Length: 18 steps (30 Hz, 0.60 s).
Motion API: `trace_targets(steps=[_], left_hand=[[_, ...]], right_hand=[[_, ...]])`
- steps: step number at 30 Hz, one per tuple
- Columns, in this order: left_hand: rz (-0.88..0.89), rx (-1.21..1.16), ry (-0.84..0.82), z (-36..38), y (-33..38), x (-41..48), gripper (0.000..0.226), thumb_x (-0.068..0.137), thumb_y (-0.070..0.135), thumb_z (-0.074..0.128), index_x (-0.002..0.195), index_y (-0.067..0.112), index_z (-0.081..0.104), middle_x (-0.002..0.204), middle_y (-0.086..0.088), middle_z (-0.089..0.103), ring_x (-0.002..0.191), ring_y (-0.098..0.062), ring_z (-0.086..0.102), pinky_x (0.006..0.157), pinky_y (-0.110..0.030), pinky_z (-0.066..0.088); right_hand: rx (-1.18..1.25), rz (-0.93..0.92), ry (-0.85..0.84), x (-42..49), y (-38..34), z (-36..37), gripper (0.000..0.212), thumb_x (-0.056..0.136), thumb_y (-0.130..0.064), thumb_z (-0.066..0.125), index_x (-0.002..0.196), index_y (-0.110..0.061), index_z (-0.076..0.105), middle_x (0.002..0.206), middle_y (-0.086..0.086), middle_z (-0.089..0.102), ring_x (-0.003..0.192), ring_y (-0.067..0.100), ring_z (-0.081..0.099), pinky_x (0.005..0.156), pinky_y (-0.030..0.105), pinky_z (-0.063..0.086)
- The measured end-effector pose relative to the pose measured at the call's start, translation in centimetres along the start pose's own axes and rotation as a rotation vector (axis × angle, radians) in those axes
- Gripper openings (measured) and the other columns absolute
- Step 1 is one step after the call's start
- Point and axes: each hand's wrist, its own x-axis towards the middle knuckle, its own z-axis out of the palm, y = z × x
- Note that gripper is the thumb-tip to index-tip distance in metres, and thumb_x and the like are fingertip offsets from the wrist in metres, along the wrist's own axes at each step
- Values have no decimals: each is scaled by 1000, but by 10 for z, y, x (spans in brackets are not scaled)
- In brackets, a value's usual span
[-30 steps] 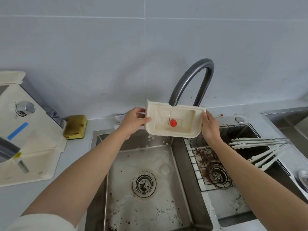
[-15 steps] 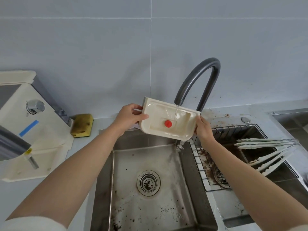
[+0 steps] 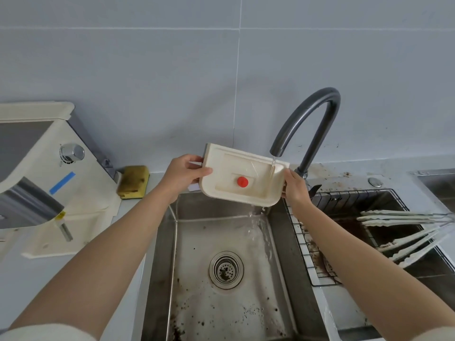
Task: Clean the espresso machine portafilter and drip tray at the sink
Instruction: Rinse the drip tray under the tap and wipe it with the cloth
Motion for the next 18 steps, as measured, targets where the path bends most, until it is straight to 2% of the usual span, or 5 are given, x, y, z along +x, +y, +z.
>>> trace_targets(steps=[3, 8, 12, 14, 18], left_hand=[[-43, -66, -22, 4, -12, -1, 31, 81, 13, 68, 110, 11, 56, 96, -1, 63, 80, -10, 63, 58, -15, 52], [-157, -154, -116, 25, -26, -1, 38, 85, 9, 63, 122, 8, 52, 98, -1, 64, 84, -16, 64, 70, -28, 54], [-222, -155, -185, 48, -34, -2, 34, 88, 11, 59, 121, 7, 50, 110, -8, 61, 94, -23, 62, 81, -35, 50], [-236, -171, -207, 59, -35, -3, 33, 89, 11, 59, 120, 8, 49, 110, -7, 60, 96, -24, 60, 83, -36, 49], [-237, -187, -235, 73, -35, -2, 31, 89, 11, 58, 119, 8, 48, 110, -7, 59, 98, -24, 60, 84, -35, 49]], right_hand=[[-24, -63, 32, 2, -5, -5, 34, 97, -34, 36, 116, -21, 60, 95, -6, 59, 91, 12, 53, 76, 26, 41], [-73, -143, 98, 0, -17, -16, 36, 96, -40, 39, 122, -22, 56, 115, -1, 60, 102, 17, 55, 81, 28, 44], [-79, -189, 158, -3, -23, -26, 29, 95, -39, 41, 117, -29, 56, 96, -16, 58, 87, 5, 53, 67, 20, 40], [-110, -216, 180, -4, -24, -32, 28, 94, -39, 41, 113, -28, 58, 90, -16, 58, 84, 6, 53, 70, 24, 42], [-154, -236, 228, -4, -22, -43, 35, 94, -40, 40, 118, -22, 59, 97, -8, 61, 90, 12, 54, 75, 27, 43]])
